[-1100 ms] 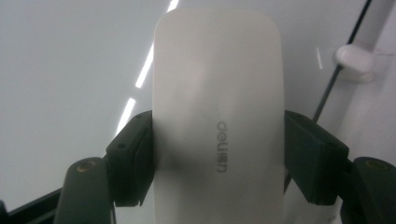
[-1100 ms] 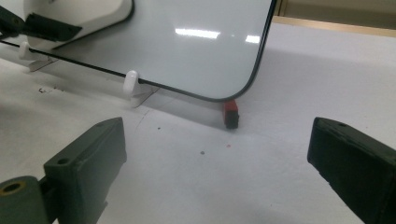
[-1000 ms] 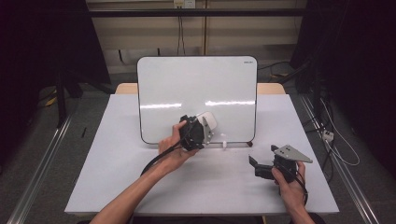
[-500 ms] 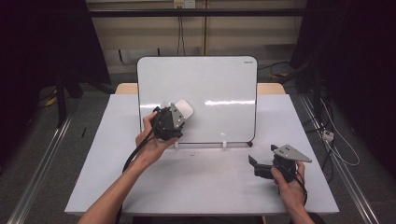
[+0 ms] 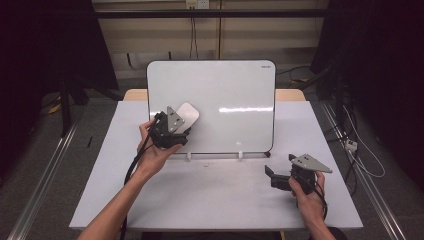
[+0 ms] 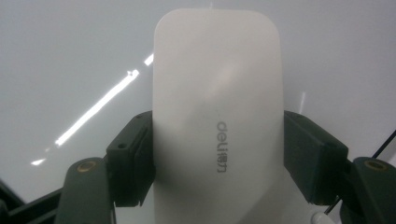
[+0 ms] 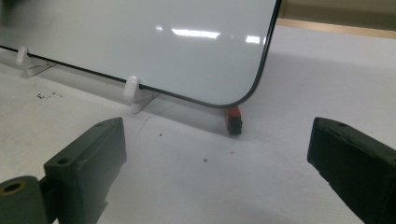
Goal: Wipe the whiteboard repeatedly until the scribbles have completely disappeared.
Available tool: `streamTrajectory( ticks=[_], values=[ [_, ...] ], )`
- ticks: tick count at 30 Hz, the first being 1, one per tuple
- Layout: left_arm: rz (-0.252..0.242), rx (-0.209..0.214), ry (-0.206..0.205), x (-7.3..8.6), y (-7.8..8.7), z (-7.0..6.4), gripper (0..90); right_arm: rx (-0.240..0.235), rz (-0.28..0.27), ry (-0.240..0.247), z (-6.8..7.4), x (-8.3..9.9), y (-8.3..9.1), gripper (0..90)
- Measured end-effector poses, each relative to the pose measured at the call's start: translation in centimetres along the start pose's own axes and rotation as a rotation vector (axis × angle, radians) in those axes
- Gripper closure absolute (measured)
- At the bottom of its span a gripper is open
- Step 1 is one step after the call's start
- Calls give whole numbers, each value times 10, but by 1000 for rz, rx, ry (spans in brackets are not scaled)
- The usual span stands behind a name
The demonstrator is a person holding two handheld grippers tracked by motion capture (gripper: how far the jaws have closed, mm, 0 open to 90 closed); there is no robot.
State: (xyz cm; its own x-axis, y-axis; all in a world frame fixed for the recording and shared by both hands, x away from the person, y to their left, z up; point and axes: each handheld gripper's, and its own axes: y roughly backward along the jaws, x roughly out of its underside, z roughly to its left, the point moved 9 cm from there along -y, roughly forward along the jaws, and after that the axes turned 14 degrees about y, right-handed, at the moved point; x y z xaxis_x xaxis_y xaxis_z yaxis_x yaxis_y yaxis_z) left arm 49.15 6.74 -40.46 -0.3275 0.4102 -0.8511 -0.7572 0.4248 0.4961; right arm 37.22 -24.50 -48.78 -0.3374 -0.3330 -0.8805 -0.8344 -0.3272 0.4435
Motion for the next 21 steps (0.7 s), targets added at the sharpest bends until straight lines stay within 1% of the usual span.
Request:
streamTrajectory(
  ticks=[2, 3, 5, 11, 12, 14, 17, 19, 21],
  values=[
    [-17, 1, 19, -4, 3, 1, 312, 1, -2, 0, 0, 0, 1, 46],
    [-14, -4, 11, -4, 5, 2, 312, 3, -2, 0, -1, 0, 1, 45],
    [-18, -6, 13, -5, 7, 3, 312, 1, -3, -1, 0, 0, 1, 45],
    [-36, 10, 49, -8, 18, 4, 311, -5, -8, 1, 1, 0, 2, 45],
    [-41, 16, 62, -9, 20, 5, 311, -5, -8, 2, 1, -1, 2, 45],
    [-44, 22, 79, -8, 23, 7, 311, -5, -8, 2, 1, -1, 3, 45],
    [-47, 19, 90, -6, 27, 10, 311, -3, -9, 1, 1, -1, 3, 45],
    [-51, 11, 89, -5, 30, 12, 311, -3, -9, -1, 0, -1, 3, 45],
    [-53, 12, 100, -4, 33, 15, 311, -3, -9, -1, 0, -1, 3, 44]
  ],
)
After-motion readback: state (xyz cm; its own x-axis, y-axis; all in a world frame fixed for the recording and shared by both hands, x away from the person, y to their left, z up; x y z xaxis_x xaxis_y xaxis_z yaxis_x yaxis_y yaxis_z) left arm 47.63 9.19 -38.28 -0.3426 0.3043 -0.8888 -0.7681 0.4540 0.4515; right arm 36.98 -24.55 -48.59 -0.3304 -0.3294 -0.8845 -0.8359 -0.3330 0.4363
